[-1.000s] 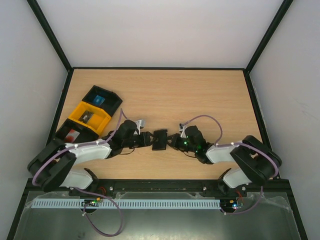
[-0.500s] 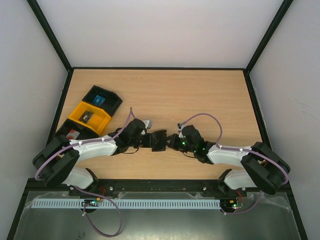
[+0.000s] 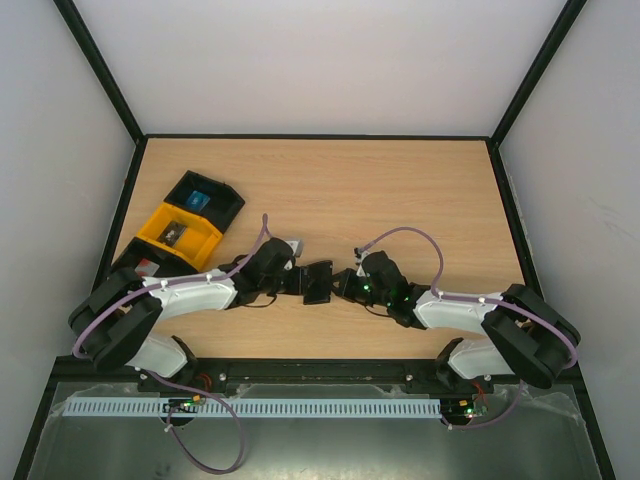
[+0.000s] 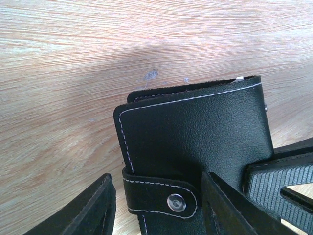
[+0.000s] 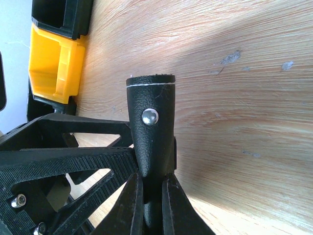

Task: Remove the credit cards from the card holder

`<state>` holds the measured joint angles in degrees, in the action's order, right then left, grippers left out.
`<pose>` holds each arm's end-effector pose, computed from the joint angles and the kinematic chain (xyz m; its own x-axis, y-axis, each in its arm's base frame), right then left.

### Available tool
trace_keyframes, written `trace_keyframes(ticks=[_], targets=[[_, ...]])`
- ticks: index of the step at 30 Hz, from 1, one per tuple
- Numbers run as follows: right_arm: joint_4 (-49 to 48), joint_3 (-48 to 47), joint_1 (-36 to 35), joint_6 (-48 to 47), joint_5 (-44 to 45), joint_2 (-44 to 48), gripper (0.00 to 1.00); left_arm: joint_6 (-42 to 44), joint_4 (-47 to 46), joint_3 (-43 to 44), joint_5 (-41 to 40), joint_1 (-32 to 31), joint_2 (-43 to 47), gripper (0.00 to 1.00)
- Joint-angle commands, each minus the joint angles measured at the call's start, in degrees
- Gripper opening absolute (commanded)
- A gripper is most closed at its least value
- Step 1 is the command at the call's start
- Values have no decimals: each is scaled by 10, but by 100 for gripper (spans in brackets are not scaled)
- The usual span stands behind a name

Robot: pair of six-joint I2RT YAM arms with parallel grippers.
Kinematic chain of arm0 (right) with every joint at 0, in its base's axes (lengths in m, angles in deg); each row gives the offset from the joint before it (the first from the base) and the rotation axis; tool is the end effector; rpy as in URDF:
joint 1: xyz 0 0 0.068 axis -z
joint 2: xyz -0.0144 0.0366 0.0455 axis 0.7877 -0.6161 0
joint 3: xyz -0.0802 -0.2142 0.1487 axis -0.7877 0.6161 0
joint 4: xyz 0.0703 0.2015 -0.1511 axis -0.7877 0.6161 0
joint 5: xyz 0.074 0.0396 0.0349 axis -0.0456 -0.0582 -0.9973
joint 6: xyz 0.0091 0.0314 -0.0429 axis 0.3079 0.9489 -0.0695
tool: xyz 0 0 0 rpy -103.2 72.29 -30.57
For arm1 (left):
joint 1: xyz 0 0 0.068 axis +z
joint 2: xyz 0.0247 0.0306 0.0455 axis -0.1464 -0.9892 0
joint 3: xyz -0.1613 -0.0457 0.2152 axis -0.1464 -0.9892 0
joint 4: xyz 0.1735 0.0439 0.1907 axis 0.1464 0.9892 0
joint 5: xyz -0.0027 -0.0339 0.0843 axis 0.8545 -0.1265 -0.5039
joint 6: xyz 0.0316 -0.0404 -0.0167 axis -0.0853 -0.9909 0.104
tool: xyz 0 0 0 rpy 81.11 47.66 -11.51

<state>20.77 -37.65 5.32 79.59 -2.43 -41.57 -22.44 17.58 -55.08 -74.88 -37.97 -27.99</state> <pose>0.1550 0.1839 0.1532 -0.9490 0.1709 -0.2649 -0.1488 0.4979 0.8544 0.1879 -0.2046 0.1628 -0.8545 -0.0255 -0.5188 0.3155 0.7680 -0.5573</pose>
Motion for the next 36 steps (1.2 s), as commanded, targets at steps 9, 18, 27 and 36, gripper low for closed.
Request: trace_keyframes(ticks=[9, 18, 27, 36], targets=[[-19, -3, -6, 3, 12, 9, 2, 15, 58, 1, -46, -3, 3, 38], [-29, 3, -5, 2, 0, 2, 2, 6, 48, -7, -32, -3, 9, 25], [-24, 6, -5, -6, 2, -4, 2, -14, 3, -34, 13, -3, 16, 3], [38, 7, -5, -33, 50, 6, 2, -13, 24, -45, -1, -2, 42, 3]])
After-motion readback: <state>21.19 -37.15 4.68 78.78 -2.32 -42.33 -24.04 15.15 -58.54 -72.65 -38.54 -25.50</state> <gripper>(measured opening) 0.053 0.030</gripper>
